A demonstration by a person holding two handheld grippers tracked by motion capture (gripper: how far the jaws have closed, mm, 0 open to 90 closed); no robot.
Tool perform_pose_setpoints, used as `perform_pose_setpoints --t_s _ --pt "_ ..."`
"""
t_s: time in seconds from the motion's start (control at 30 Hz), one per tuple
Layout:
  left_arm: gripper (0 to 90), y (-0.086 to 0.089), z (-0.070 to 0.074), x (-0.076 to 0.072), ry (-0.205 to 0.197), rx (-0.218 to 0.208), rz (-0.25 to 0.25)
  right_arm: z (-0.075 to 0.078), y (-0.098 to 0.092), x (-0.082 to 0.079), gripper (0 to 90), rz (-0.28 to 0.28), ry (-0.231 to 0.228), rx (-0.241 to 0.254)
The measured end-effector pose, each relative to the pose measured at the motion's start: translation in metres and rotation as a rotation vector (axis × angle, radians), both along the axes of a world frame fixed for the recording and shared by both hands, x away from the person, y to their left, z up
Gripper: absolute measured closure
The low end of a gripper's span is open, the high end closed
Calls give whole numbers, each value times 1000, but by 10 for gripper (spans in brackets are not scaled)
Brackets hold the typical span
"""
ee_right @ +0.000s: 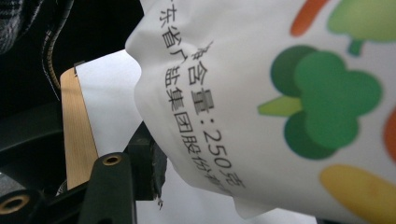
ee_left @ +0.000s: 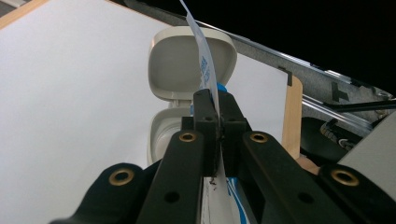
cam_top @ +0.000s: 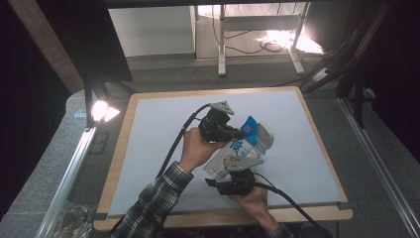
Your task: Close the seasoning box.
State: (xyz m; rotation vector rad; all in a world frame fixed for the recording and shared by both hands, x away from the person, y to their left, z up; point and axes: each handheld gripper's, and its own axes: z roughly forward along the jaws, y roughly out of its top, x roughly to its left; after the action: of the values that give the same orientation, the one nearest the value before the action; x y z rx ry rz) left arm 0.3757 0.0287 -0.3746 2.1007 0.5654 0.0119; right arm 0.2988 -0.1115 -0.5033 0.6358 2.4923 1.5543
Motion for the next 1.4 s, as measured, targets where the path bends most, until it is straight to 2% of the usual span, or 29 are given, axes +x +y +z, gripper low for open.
perform_pose_setpoints --t_s 0.13,0.17,0.27,0.47,0.5,0.77,1.03,1.23,1.4 --pt "892 3 0 0 -12 4 -7 -1 -1 0 422 -2 8 -6" --pt "892 3 0 -1 -10 -7 -1 -1 -1 0 418 -4 10 -8" --pt "892 5 0 -1 -16 0 -6 -2 -3 1 410 -7 13 -15" --pt "892 9 0 -4 -14 -16 -6 -4 -4 2 402 -8 23 -21" --pt "892 10 0 -4 -22 -7 -13 -4 -4 2 401 -8 27 -21" --pt "894 18 -2 -5 -22 -14 -10 -7 -7 3 392 -18 39 -33" --pt "894 25 -6 -5 -48 -6 -15 -9 -10 3 392 -25 44 -38" --pt "893 25 -8 -6 -60 -22 -12 -10 -13 1 392 -26 43 -41" --pt "893 27 -10 -7 -73 -16 -16 -10 -17 -1 392 -29 42 -44"
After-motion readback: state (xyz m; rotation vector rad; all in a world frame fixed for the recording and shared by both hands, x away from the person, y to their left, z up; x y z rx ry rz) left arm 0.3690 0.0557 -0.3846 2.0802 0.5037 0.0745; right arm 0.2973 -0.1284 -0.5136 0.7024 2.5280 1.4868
